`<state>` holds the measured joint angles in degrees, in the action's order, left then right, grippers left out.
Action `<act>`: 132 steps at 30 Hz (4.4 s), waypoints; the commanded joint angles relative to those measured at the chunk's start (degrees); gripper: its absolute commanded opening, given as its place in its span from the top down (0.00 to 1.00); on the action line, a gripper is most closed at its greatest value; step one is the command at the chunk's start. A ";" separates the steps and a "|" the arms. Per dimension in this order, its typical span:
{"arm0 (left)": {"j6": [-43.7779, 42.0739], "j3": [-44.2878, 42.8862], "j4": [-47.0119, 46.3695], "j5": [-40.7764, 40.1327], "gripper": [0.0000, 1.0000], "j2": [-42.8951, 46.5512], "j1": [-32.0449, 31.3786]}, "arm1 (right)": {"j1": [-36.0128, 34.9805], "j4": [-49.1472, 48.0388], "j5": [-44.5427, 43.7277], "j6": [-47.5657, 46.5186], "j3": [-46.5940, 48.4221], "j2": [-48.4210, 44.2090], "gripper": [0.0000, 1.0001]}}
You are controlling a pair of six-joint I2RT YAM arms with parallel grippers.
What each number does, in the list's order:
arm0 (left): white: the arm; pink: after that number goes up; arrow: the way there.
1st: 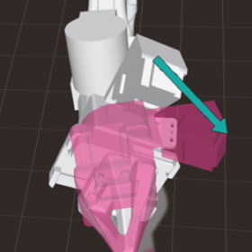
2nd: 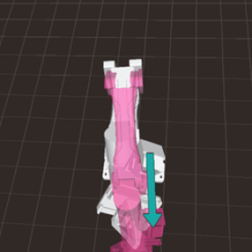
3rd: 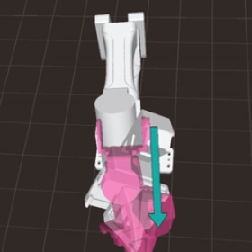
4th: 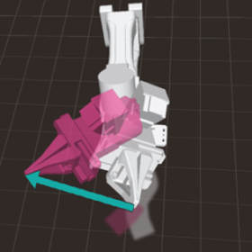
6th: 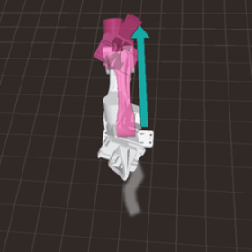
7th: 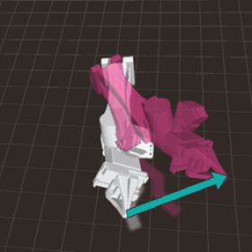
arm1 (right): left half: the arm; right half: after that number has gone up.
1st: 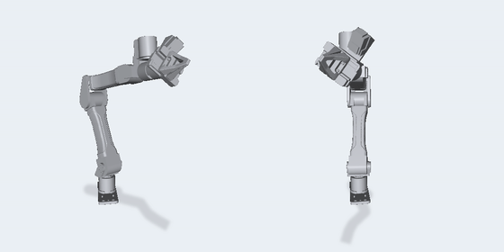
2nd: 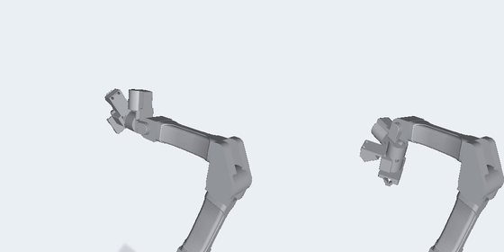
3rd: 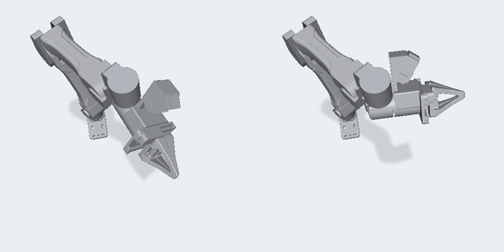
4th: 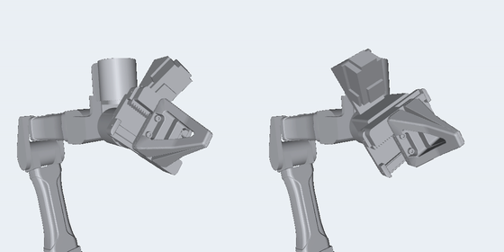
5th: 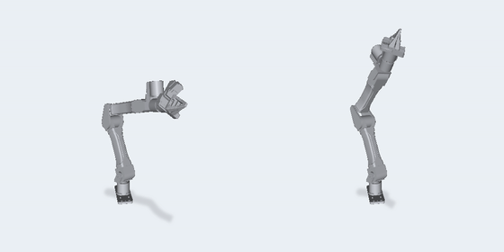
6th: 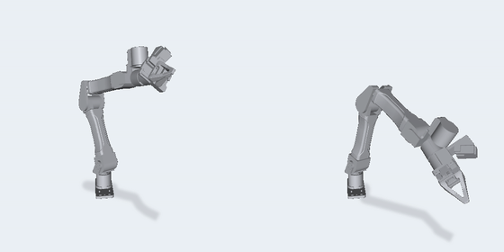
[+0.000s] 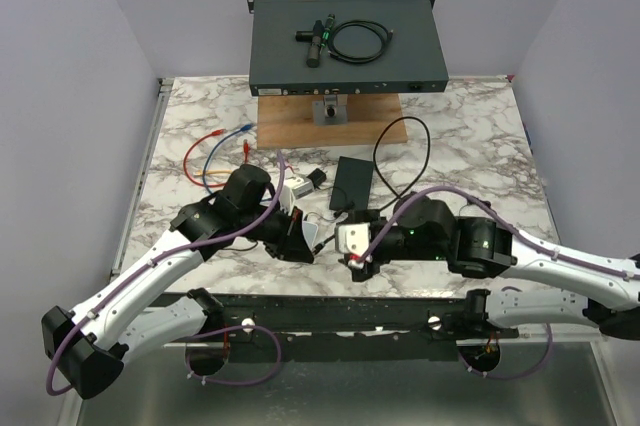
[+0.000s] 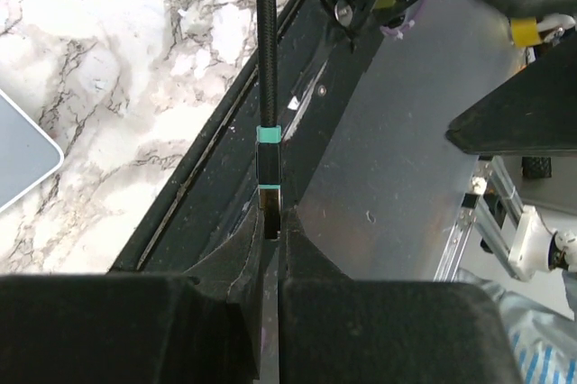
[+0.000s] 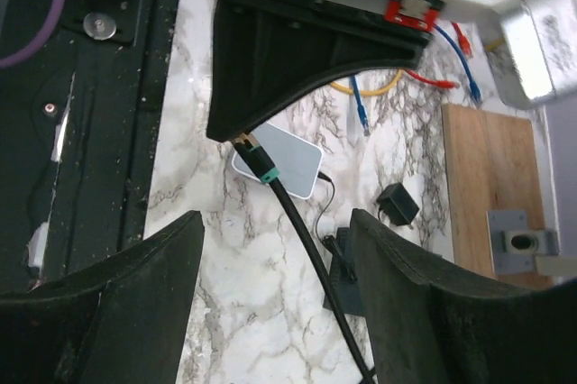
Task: Insert the plug into the switch port
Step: Pick up the connector from the center of the board, then insert the connector into the switch port.
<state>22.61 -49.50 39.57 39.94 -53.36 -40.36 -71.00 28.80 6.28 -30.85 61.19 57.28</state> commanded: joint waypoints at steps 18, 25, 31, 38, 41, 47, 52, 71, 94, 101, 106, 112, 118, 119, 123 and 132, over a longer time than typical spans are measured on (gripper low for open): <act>-3.22 2.07 2.69 10.93 1.00 3.77 -0.27 | -13.88 -5.42 -12.07 -20.00 -5.64 3.34 0.49; -3.78 2.29 4.36 11.79 1.00 4.67 -0.51 | -16.13 -5.66 -12.99 -20.80 -5.68 4.92 0.54; -3.73 2.74 4.36 12.00 1.00 5.20 -0.92 | -17.40 -6.19 -13.61 -21.09 -5.38 6.34 0.60; -3.87 2.95 4.55 11.86 1.00 5.61 -2.00 | -17.84 -7.78 -14.55 -21.71 -5.97 6.71 0.63; -3.98 3.00 4.72 11.64 1.00 5.80 -2.57 | -17.85 -7.21 -14.39 -21.63 -5.58 7.29 0.64; -3.98 3.18 4.72 11.47 1.00 6.02 -3.19 | -18.01 -6.13 -13.68 -21.08 -5.47 8.26 0.65; -4.06 3.16 4.89 11.40 1.00 6.24 -3.58 | -18.28 -6.38 -13.74 -20.94 -5.47 8.55 0.69; -4.07 3.21 4.57 11.38 1.00 6.30 -4.12 | -18.90 -6.49 -14.02 -20.10 -5.47 9.33 0.99; 12.17 4.74 -4.59 -35.04 0.21 14.23 -3.59 | -18.82 -7.32 -29.10 7.87 -12.02 8.00 0.99; 19.92 11.51 -12.35 -45.44 0.20 15.66 -3.59 | -15.04 -8.15 -30.75 13.49 -14.08 12.19 0.99; 22.76 16.47 -16.21 -50.99 0.21 14.89 -3.59 | -9.30 -9.97 -26.71 16.16 -14.63 15.99 0.99; 25.26 21.61 -20.68 -53.07 0.22 14.99 -3.16 | -6.43 -12.77 -24.28 18.08 -14.28 21.82 0.99; 25.61 26.43 -25.58 -49.53 0.30 13.22 1.28 | -5.31 -18.95 -23.13 18.09 -16.42 25.90 0.99; 25.54 27.35 -26.64 -48.12 0.31 12.74 2.17 | -5.03 -20.05 -23.12 18.10 -16.77 26.35 0.99; 25.51 30.92 -32.27 -42.04 0.37 11.63 6.74 | -4.73 -23.26 -21.92 18.21 -17.76 28.23 0.99; 25.25 35.46 -39.29 -32.48 0.47 7.48 11.95 | -3.20 -30.50 -20.15 19.21 -19.00 32.26 0.99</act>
<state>47.90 -15.27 6.26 1.13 -44.49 -29.10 -75.48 4.91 -16.27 -13.45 43.31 88.05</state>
